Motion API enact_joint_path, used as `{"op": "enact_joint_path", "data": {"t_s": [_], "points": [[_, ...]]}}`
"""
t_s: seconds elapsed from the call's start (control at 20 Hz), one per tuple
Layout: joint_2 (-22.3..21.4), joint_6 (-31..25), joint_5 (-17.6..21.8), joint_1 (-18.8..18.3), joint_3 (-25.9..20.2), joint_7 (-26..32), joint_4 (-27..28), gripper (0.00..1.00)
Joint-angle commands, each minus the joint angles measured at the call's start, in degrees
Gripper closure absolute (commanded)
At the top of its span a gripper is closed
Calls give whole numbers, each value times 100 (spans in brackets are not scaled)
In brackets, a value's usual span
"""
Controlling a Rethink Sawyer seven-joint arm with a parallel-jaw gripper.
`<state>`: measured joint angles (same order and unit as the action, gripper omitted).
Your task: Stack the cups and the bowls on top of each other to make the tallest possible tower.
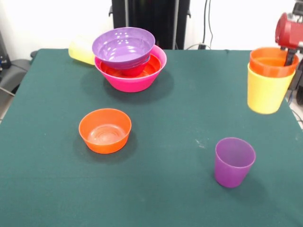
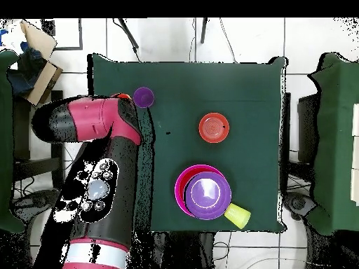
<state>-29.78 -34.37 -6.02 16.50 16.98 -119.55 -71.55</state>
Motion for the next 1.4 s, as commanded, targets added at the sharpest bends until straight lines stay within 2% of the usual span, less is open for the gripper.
{"op": "enact_joint_path", "data": {"t_s": [0.05, 0.75, 1.4], "points": [[-187, -783, 192, -235, -650, 251, -262, 100], [236, -792, 351, -605, -898, 504, 395, 100], [850, -409, 370, -593, -963, 286, 926, 100]]}}
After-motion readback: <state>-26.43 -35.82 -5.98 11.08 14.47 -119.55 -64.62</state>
